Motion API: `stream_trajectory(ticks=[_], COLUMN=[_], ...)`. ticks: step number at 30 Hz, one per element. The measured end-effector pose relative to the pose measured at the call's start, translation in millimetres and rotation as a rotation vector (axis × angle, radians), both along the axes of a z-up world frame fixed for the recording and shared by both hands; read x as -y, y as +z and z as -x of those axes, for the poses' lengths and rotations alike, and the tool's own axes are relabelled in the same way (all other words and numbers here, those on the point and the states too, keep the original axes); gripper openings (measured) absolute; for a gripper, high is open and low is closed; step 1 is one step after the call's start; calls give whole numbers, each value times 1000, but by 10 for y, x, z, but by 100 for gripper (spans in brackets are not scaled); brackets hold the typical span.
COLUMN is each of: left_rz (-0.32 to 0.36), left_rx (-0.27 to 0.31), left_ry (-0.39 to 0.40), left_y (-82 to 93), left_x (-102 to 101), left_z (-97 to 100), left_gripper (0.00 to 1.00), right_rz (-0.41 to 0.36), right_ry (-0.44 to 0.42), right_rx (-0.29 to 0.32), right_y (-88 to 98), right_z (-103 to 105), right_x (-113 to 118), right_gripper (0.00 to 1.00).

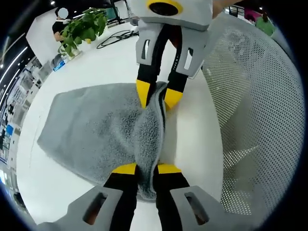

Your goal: Fold the towel on the table until its edges align and the towel forms a compact rectangular stack.

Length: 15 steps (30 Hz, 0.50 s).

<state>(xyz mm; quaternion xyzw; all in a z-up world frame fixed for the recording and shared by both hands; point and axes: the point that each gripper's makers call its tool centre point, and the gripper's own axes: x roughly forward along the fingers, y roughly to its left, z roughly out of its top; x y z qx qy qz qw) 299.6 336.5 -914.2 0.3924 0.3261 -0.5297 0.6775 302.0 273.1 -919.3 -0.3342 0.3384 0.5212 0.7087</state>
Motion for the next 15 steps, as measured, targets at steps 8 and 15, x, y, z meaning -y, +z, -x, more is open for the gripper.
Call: stream_trajectory(ticks=[8,15], left_rz=[-5,28], left_rx=[-14,-23], left_ry=[8,-2], left_y=[-3,4], left_x=[11,4], left_z=[-20,-30], left_gripper=[11,10], right_rz=[8,18], right_ry=[29,43], right_rx=[-107,-171], right_y=[-16,-10], right_z=[-38,-20], right_x=[-7,-26], right_gripper=[9,7])
